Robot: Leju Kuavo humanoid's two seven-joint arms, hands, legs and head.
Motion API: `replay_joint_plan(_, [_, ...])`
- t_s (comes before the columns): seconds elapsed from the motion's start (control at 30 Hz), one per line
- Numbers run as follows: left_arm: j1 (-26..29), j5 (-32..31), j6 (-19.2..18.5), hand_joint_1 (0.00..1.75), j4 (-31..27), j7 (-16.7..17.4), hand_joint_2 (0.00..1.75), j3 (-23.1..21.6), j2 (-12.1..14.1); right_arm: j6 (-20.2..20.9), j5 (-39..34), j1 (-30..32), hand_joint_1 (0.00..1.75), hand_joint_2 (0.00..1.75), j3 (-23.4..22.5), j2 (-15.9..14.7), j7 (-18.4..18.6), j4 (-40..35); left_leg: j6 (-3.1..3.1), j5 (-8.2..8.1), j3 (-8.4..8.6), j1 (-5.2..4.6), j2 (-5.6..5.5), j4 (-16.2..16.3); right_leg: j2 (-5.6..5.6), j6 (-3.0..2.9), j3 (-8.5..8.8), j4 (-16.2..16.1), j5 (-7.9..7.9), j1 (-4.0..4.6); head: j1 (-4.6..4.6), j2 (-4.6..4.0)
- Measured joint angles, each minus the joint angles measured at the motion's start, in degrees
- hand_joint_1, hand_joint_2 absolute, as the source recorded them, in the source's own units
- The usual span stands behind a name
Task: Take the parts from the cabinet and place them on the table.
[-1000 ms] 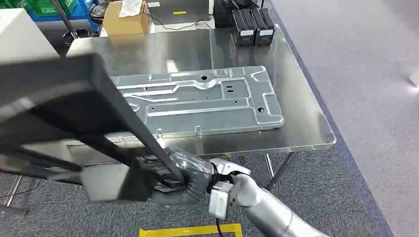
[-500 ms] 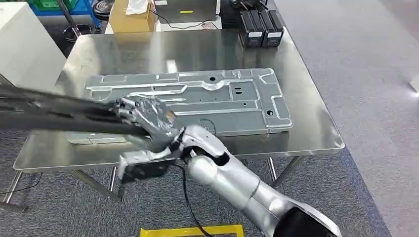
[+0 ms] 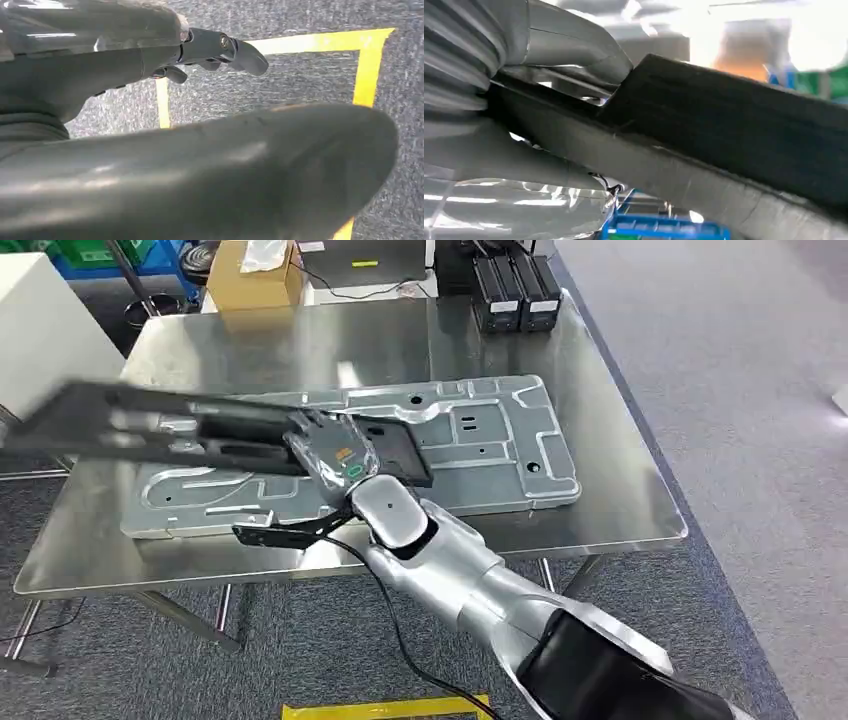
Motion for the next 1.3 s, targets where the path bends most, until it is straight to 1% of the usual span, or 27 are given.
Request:
replay_joint_plan(0.03, [-0.1,0.0,-0.1,0.00,0.0,0.0,0.00,0.0,0.0,2.0,0.7,-0.3,1.68,1.75,1.2,0.1,1.7,1.4,0.19,-1.12,0.92,-0.53,-0.13,-1.1,0.06,0.34,-0.22,0.0,-0.08,0.43,0.00,0.00])
replay_joint_plan(0.07, [-0.2,0.0,-0.2,0.00,0.0,0.0,0.00,-0.1,0.1,3.8,1.5,-0.6,1.68,1.75,2.7,0.2,3.5,2.7,0.92,-0.97,0.79,-0.55,-0.32,-1.2,0.09,0.62,-0.33,0.1,0.01,0.42,0.00,0.02])
replay_joint_plan(0.17, [0.0,0.0,-0.3,0.00,0.0,0.0,0.00,-0.2,0.2,6.1,3.2,-0.4,1.68,1.75,6.5,0.2,7.4,6.4,1.95,-0.91,0.79,-0.49,-0.40,-1.4,-0.05,1.39,-0.03,-0.2,-0.11,0.48,0.02,0.00])
replay_joint_plan(0.2, [0.1,-0.1,-0.4,0.00,0.0,0.0,0.00,-0.3,0.2,6.7,3.5,-0.4,1.68,1.75,7.4,0.2,8.7,7.5,2.30,-0.77,1.02,-0.27,-0.30,-1.7,-0.07,1.73,-0.16,0.5,-0.81,0.22,0.02,0.00])
replay_joint_plan(0.23, [0.0,-0.2,-0.4,0.00,0.0,0.0,0.00,-0.3,0.2,6.9,3.6,-0.5,1.68,1.75,8.0,0.2,9.6,8.7,2.90,-0.81,1.05,-0.33,-0.30,-1.8,-0.08,1.88,-1.30,2.8,-2.34,0.26,0.09,0.00])
replay_joint_plan(0.3, [0.1,-0.2,-0.4,0.00,0.0,-0.1,0.00,-0.3,0.2,7.5,3.9,-0.4,1.68,1.75,8.8,0.2,12.0,11.3,3.24,-0.90,1.05,-0.51,-0.27,-1.8,-0.07,2.11,-5.82,11.8,-6.59,0.31,0.09,0.00])
replay_joint_plan(0.33, [0.1,-0.2,-0.4,0.00,0.0,-0.1,0.00,-0.3,0.2,7.7,4.0,-0.4,1.68,1.75,9.2,0.2,12.8,12.3,3.33,-0.94,1.04,-0.65,-0.26,-1.7,-0.07,2.14,-8.08,15.9,-7.95,0.33,0.09,0.00])
replay_joint_plan(0.37, [0.2,-0.2,-0.4,0.00,0.0,-0.1,0.00,-0.3,0.2,7.8,4.1,-0.2,1.68,1.75,9.4,0.1,13.4,13.4,3.39,-0.98,1.06,-0.78,-0.28,-1.7,-0.07,2.07,-9.51,18.1,-7.93,0.35,0.07,0.00])
replay_joint_plan(0.4, [0.3,-0.2,-0.3,0.00,0.0,-0.1,0.00,-0.3,0.2,7.8,4.1,-0.2,1.68,1.75,9.5,0.1,13.9,14.2,3.48,-1.05,1.16,-0.90,-0.29,-1.7,-0.08,1.89,-9.36,17.2,-6.56,0.36,0.09,0.00])
replay_joint_plan(0.43, [0.3,-0.2,-0.3,0.00,0.0,-0.1,0.00,-0.3,0.2,7.9,4.1,-0.2,1.68,1.75,9.5,0.1,14.3,14.8,3.52,-1.10,1.30,-1.06,-0.36,-1.6,-0.07,1.56,-7.90,13.7,-4.07,0.43,0.07,0.00])
replay_joint_plan(0.5, [0.3,-0.2,-0.3,0.00,0.0,-0.4,0.00,-0.3,0.2,8.1,4.0,-0.5,1.68,1.75,9.5,0.1,15.1,15.7,3.47,-1.32,1.65,-1.35,-0.45,-1.6,-0.08,0.37,-2.84,3.3,1.25,0.85,0.09,0.00])
replay_joint_plan(0.53, [0.3,-0.2,-0.3,0.00,0.1,-0.6,0.00,-0.3,0.1,8.1,4.0,-0.6,1.68,1.75,9.5,0.1,15.5,16.1,3.37,-1.40,1.59,-1.51,-0.44,-1.6,-0.12,-0.19,-1.62,0.7,0.92,1.16,0.02,0.00])
replay_joint_plan(0.6, [0.3,-0.6,-0.4,0.00,0.1,-1.1,0.00,-0.3,0.2,8.2,3.6,-0.7,1.68,1.75,9.5,0.2,15.8,16.7,2.84,-1.50,1.43,-1.51,-0.37,-1.5,-0.15,0.08,-1.67,0.1,1.21,1.11,0.02,0.00])
replay_joint_plan(0.67, [0.3,-0.7,-0.5,0.00,0.1,-1.4,0.00,-0.3,0.2,8.1,3.1,-0.7,1.68,1.75,9.5,0.2,15.9,17.3,2.20,-1.40,1.63,-1.47,-0.32,-1.8,-0.03,-0.25,-1.59,-0.2,1.35,1.20,0.04,0.00])
replay_joint_plan(0.7, [0.3,-0.7,-0.5,0.00,0.1,-1.7,0.00,-0.3,0.4,8.1,3.0,-0.7,1.68,1.75,9.5,0.3,15.9,17.5,1.87,-1.91,1.35,-1.47,-0.25,-1.3,-0.20,-0.59,-1.12,-0.9,1.74,0.57,0.04,0.00])
replay_joint_plan(0.73, [0.3,-0.7,-0.8,0.00,0.1,-2.1,0.00,-0.3,0.3,8.1,2.9,-0.7,1.68,1.75,9.5,0.3,16.0,17.6,1.51,-3.16,0.98,-1.39,-0.23,0.2,-0.18,-0.78,-0.89,-1.2,1.78,0.50,-0.02,0.00])
replay_joint_plan(0.77, [0.3,-0.7,-0.8,0.00,0.1,-2.4,1.75,-0.4,0.3,8.1,2.6,-0.7,0.00,0.00,9.5,0.4,16.1,17.7,1.24,-5.24,-0.43,-1.24,-0.25,3.6,-0.22,-0.83,-0.84,-1.2,1.76,0.47,-0.02,0.00])
replay_joint_plan(0.83, [0.3,-0.8,-1.0,0.00,0.1,-3.2,1.75,-0.4,0.5,8.2,2.0,-0.6,0.00,0.00,9.5,0.4,16.4,18.0,0.61,-9.47,-4.91,-0.81,-0.23,13.2,-0.25,-0.87,-0.89,-1.1,1.72,0.51,0.00,0.00])
replay_joint_plan(0.87, [0.4,-1.0,-1.0,0.00,0.1,-3.3,1.75,-0.5,0.5,8.2,1.9,-0.6,0.00,0.00,9.4,0.4,16.4,18.3,0.39,-9.97,-6.22,-0.68,-0.23,15.8,-0.24,-0.87,-0.91,-1.0,1.71,0.48,-0.02,0.00])
replay_joint_plan(0.9, [0.5,-1.2,-1.0,0.00,0.1,-3.3,1.75,-0.7,0.5,8.1,1.7,-0.5,0.00,0.00,9.2,0.4,16.3,18.5,0.19,-9.08,-6.23,-0.48,-0.22,15.7,-0.20,-0.79,-0.88,-1.0,1.65,0.38,-0.02,0.00])
replay_joint_plan(0.93, [0.5,-1.3,-1.0,0.00,0.1,-3.2,1.75,-0.7,0.6,8.0,1.6,-0.5,0.00,0.00,8.9,0.4,16.2,18.7,0.02,-7.08,-5.03,-0.29,-0.21,13.0,-0.14,-0.66,-0.86,-0.8,1.56,0.29,-0.02,0.00])
replay_joint_plan(1.0, [0.4,-1.9,-0.7,0.00,0.1,-2.8,1.75,-1.1,0.7,7.4,1.4,-0.7,0.00,0.00,8.2,0.4,15.5,19.0,-0.25,-1.41,0.37,0.15,-0.06,1.9,0.02,-0.10,-0.75,-0.3,1.10,0.00,-0.02,0.00])
replay_joint_plan(1.03, [0.4,-2.0,-0.6,0.00,0.1,-2.4,1.75,-1.3,0.7,7.1,1.3,-0.7,0.00,0.00,7.9,0.4,15.2,19.1,-0.30,-2.10,1.84,0.15,-0.07,-0.8,0.05,0.23,-0.80,-0.1,0.90,0.04,0.00,0.00])
replay_joint_plan(1.07, [0.2,-2.2,-0.5,0.00,0.1,-2.2,0.00,-1.5,0.7,6.7,1.1,-0.8,0.00,0.00,7.5,0.4,14.6,19.2,0.40,-1.98,1.97,-0.36,-0.34,-1.5,0.17,0.55,-1.12,0.2,0.90,0.34,-0.02,0.00])
replay_joint_plan(1.2, [0.2,-2.3,0.1,0.00,0.1,-1.9,0.00,-1.7,0.7,5.2,0.0,-0.7,0.00,0.00,5.7,0.4,10.8,19.3,2.13,-1.56,1.89,-0.26,-0.34,-1.6,0.17,1.61,-1.11,0.0,0.90,0.34,0.06,0.00])
replay_joint_plan(1.23, [0.1,-2.3,0.1,0.00,0.1,-1.9,0.00,-1.7,0.7,4.8,-0.2,-0.7,0.00,0.00,5.2,0.4,10.0,19.3,2.57,-1.46,1.94,-0.21,-0.34,-1.7,0.05,1.81,-1.41,1.2,-0.11,0.09,0.09,0.00])
replay_joint_plan(1.3, [-0.1,-2.3,0.0,0.00,0.1,-1.9,0.00,-1.7,0.7,4.2,-0.7,-0.6,0.00,0.00,4.5,0.4,8.6,19.2,3.03,-1.43,1.84,-0.32,-0.29,-1.7,-0.02,2.05,-4.93,8.8,-4.45,0.07,0.11,0.00])
